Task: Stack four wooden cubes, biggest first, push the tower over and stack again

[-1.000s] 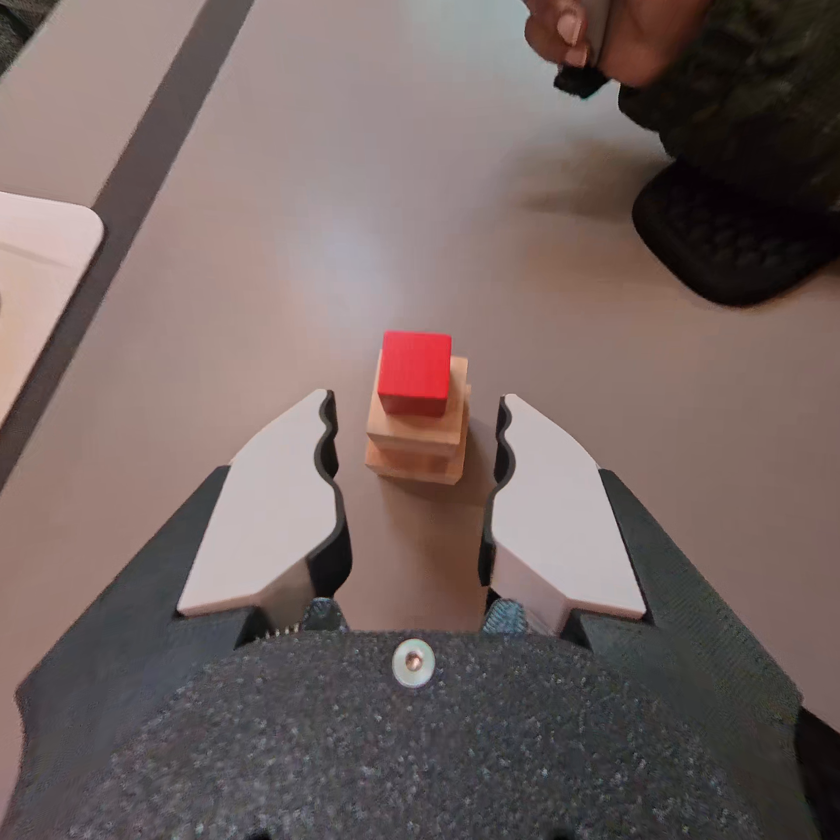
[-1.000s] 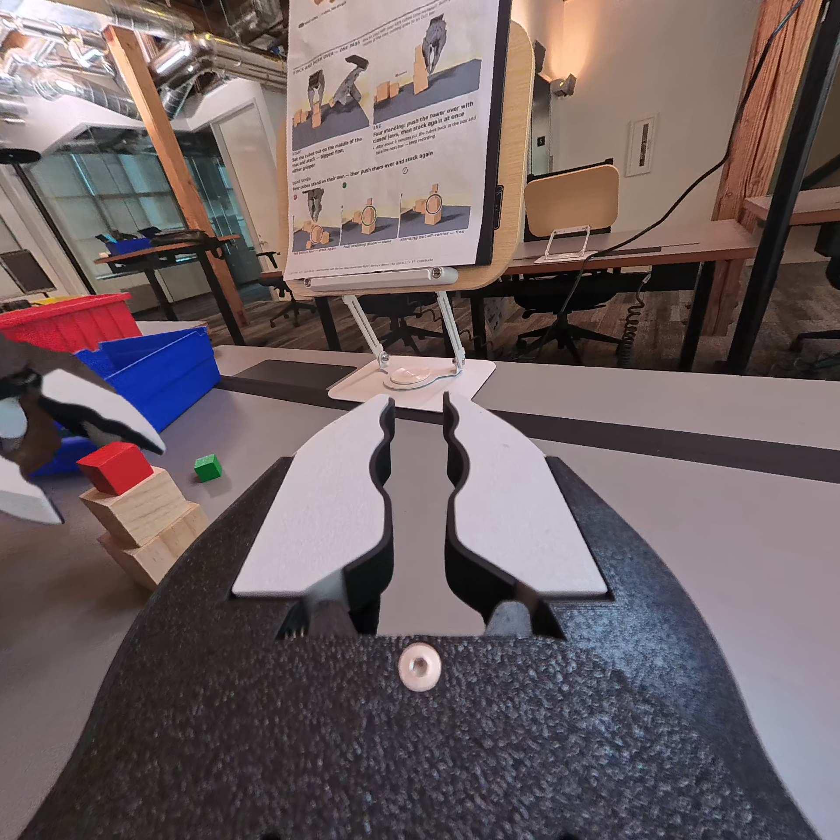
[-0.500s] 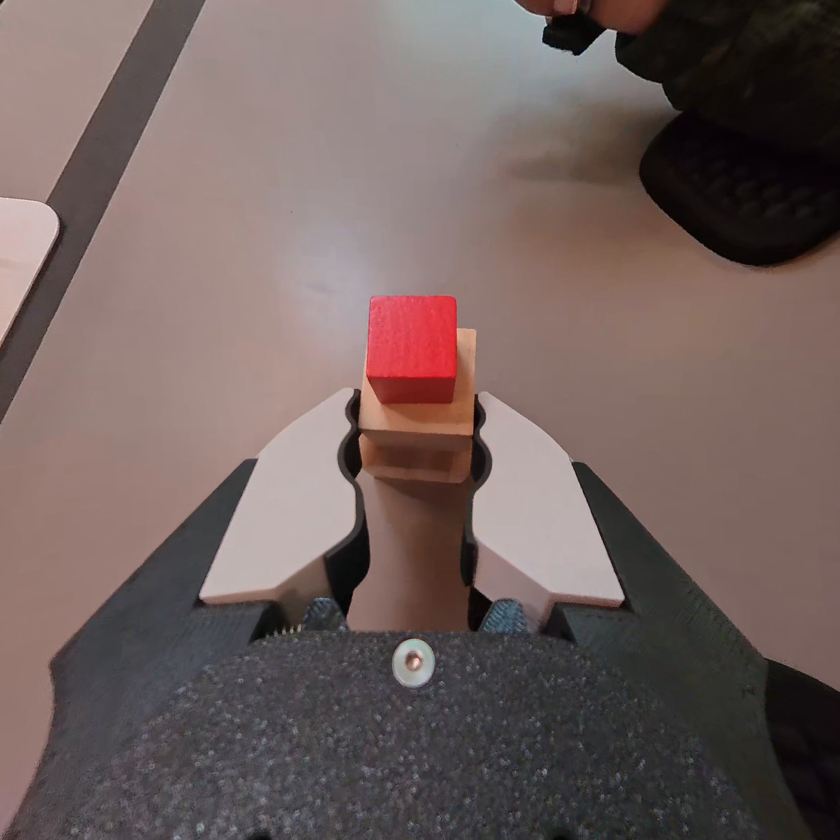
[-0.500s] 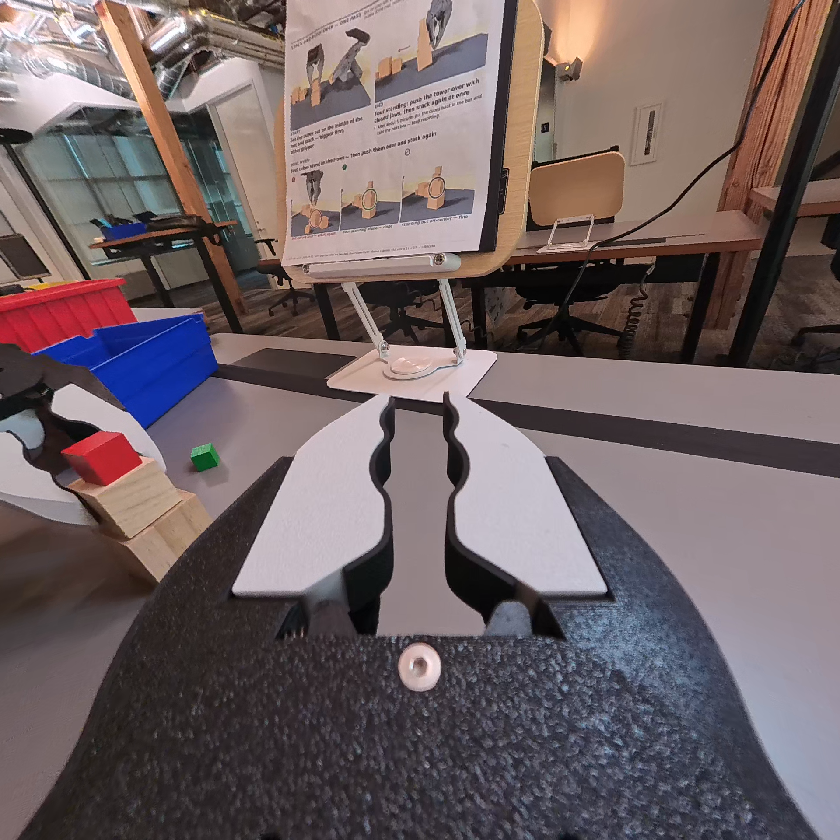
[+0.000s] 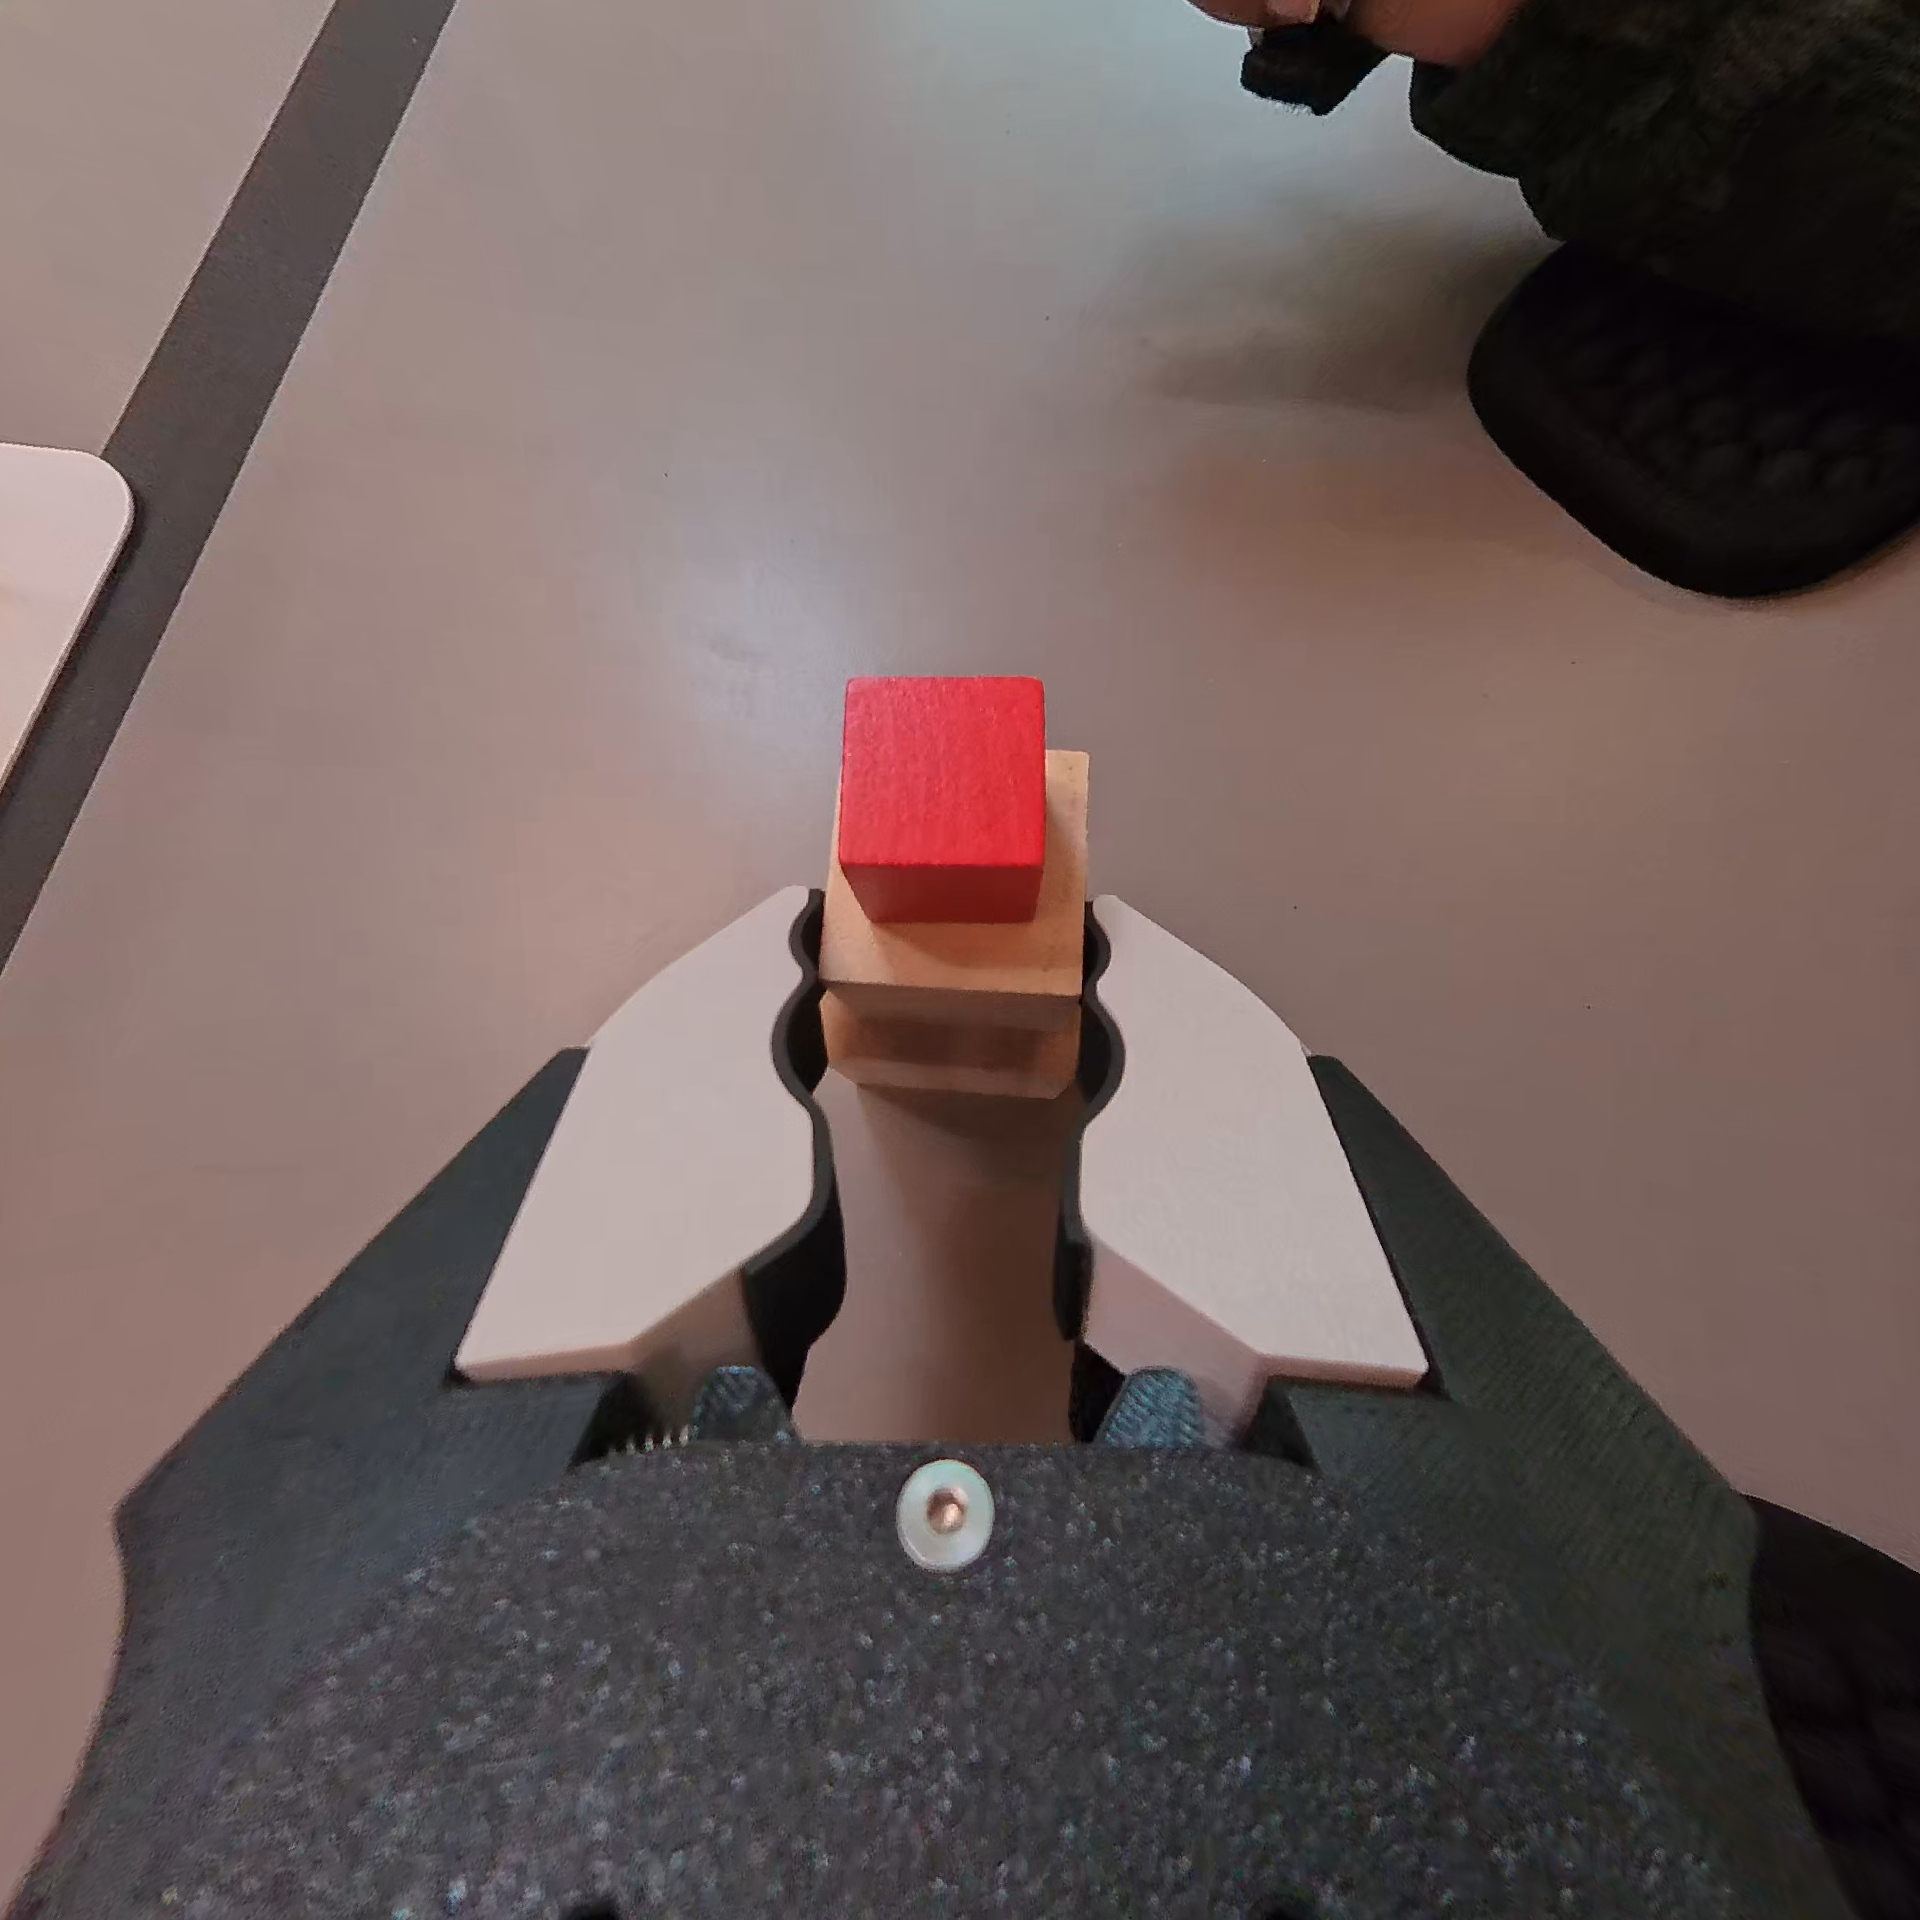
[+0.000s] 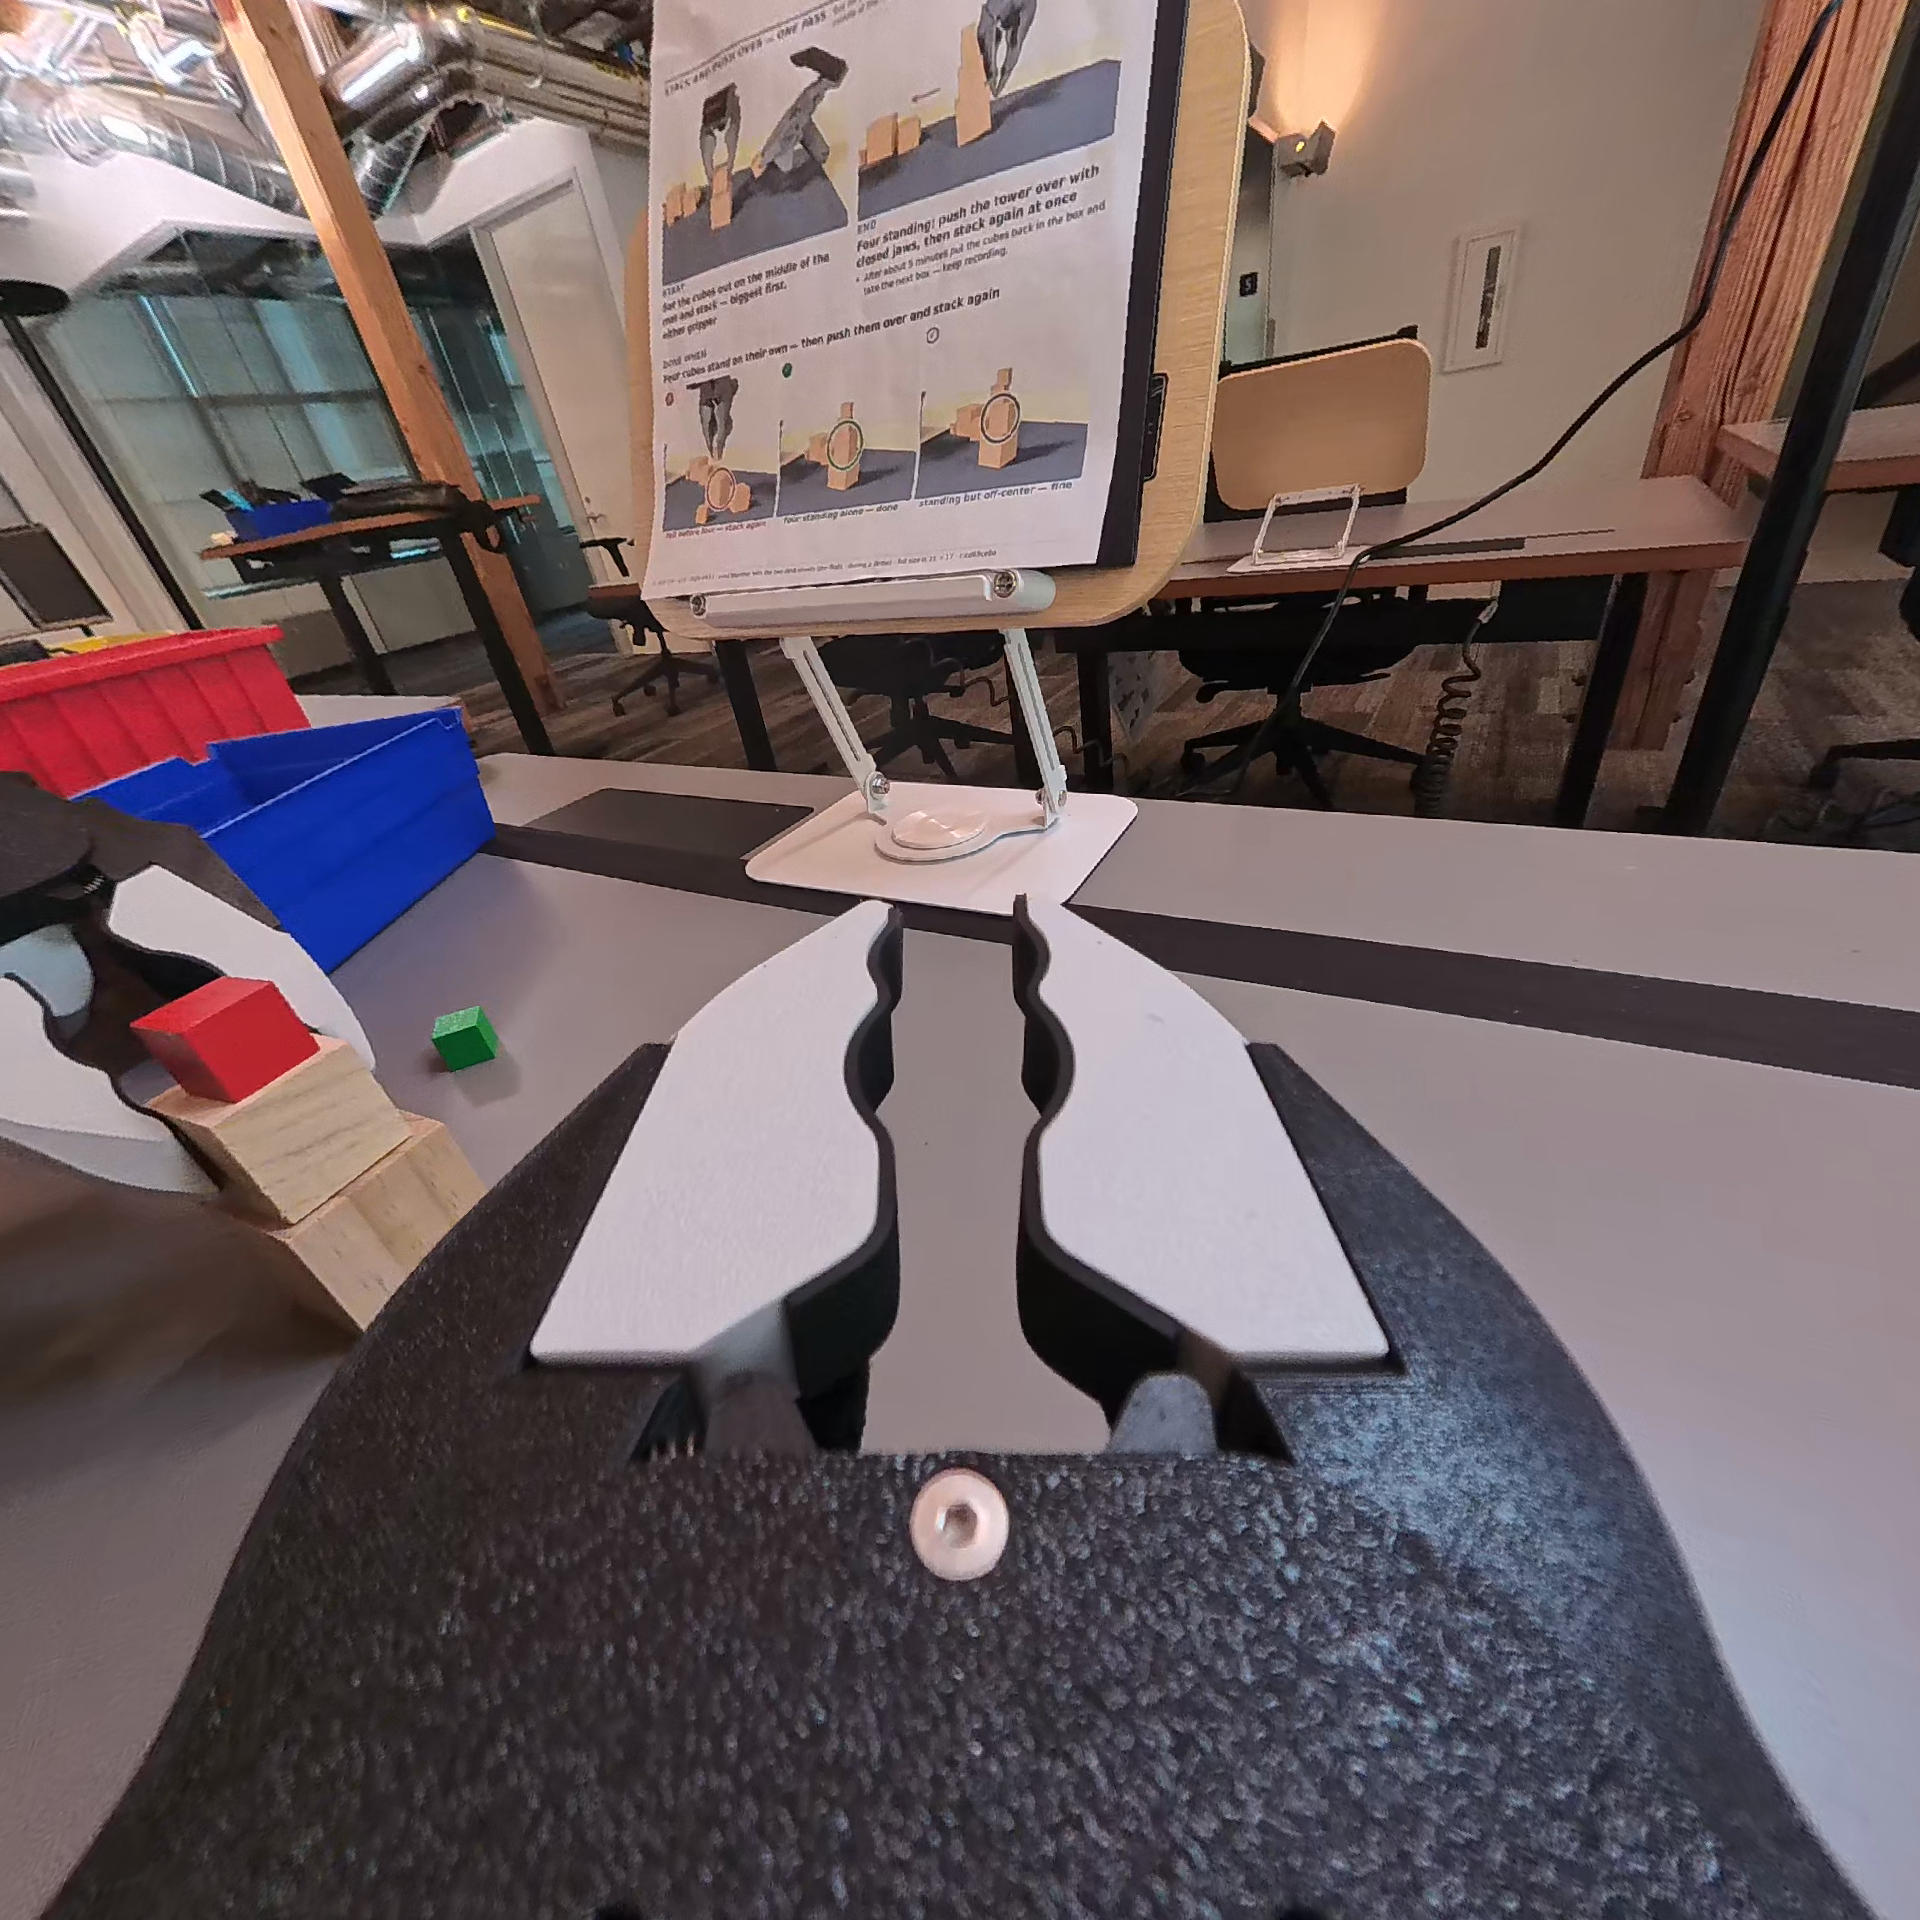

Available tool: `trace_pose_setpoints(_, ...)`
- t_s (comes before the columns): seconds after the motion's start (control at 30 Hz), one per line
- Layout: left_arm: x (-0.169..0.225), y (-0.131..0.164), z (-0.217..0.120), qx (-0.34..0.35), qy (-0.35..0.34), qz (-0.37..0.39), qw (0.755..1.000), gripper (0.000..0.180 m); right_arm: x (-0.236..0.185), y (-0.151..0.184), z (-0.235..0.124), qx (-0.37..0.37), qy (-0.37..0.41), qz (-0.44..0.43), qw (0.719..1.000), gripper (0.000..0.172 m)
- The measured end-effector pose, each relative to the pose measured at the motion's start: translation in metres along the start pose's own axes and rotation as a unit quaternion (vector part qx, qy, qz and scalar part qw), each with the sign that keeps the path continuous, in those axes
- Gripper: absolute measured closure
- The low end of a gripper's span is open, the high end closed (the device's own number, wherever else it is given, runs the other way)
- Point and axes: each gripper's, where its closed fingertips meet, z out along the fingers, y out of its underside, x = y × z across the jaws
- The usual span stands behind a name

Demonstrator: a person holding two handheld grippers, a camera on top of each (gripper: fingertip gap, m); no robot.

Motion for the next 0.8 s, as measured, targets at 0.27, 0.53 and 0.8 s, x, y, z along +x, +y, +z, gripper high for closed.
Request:
trace_pose_setpoints(0.27,0.001,-0.003,-0.003,0.005,0.004,-0.002,1.0,0.13,0.0,0.0,0.0,0.001,-0.001,-0.001,1.0,0.151)
trace_pose_setpoints(0.53,0.001,-0.034,-0.025,0.075,-0.018,0.009,0.997,0.138,-0.001,0.0,0.0,0.001,-0.002,-0.002,1.0,0.151)
trace_pose_setpoints(0.8,-0.002,-0.035,-0.026,0.073,-0.022,0.005,0.997,0.153,-0.001,0.0,0.0,0.001,-0.002,-0.003,1.0,0.151)
